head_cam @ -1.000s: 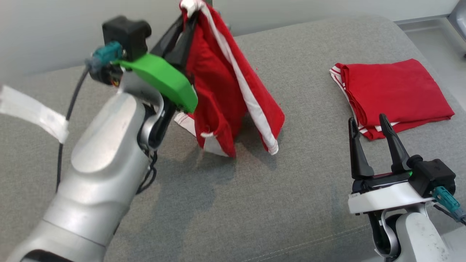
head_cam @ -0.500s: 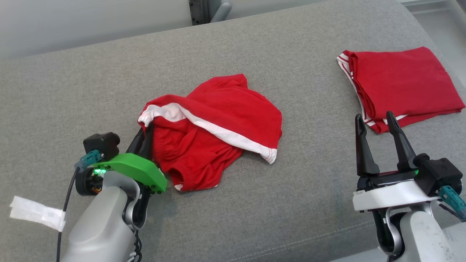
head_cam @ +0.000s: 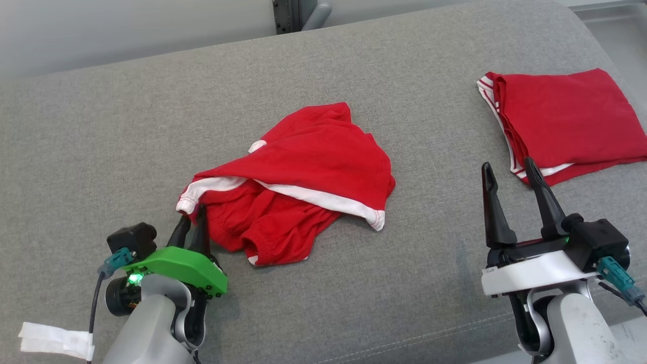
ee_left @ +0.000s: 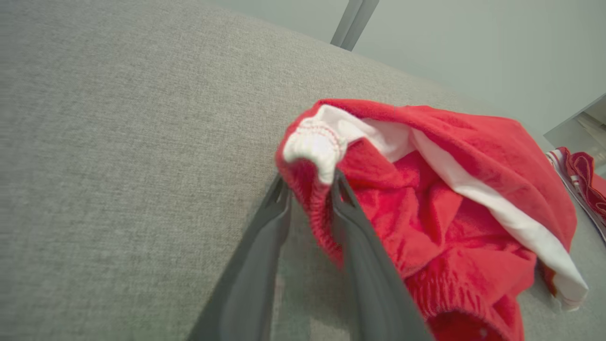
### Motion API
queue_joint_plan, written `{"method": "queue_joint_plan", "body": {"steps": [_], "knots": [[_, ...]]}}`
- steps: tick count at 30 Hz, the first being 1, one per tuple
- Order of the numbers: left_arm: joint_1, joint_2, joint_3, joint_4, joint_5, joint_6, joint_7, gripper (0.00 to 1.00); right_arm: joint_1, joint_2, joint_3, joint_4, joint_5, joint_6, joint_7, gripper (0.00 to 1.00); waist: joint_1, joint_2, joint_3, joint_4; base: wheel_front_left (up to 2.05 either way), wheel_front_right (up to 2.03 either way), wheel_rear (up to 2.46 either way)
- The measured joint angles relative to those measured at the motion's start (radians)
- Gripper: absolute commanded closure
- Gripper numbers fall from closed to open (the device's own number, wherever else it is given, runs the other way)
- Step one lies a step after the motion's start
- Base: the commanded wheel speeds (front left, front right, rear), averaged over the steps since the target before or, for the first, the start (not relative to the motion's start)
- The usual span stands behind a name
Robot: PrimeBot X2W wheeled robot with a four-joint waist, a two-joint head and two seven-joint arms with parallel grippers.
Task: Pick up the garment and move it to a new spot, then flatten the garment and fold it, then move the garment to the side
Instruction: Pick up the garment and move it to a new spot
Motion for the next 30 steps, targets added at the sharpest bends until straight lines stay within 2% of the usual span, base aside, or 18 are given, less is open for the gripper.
{"method": "queue_joint_plan", "body": {"steps": [1, 15, 24, 30], "knots": [[0.006, -0.003, 0.016, -0.001, 0.01, 0.0, 0.0, 0.0, 0.0, 0.0, 0.002, 0.003, 0.0, 0.0, 0.0, 0.0, 0.0, 0.0, -0.002, -0.001, 0.0, 0.0, 0.0], [0.095, -0.038, 0.151, -0.061, 0.153, -0.018, -0.001, 0.0, 0.004, 0.0, -0.004, 0.027, 0.0, 0.0, 0.0, 0.0, 0.0, 0.0, -0.029, 0.002, 0.0, 0.0, 0.0], [0.187, -0.057, 0.218, -0.213, 0.278, -0.033, -0.001, 0.0, 0.024, 0.0, -0.006, 0.044, -0.002, 0.0, 0.0, 0.0, 0.0, 0.0, -0.064, 0.022, 0.0, 0.0, 0.0], [0.284, -0.066, 0.277, -0.364, 0.353, -0.028, -0.002, 0.0, 0.054, 0.0, -0.009, 0.052, -0.013, 0.0, 0.0, 0.0, 0.0, 0.0, -0.095, 0.031, 0.0, 0.0, 0.0]]}}
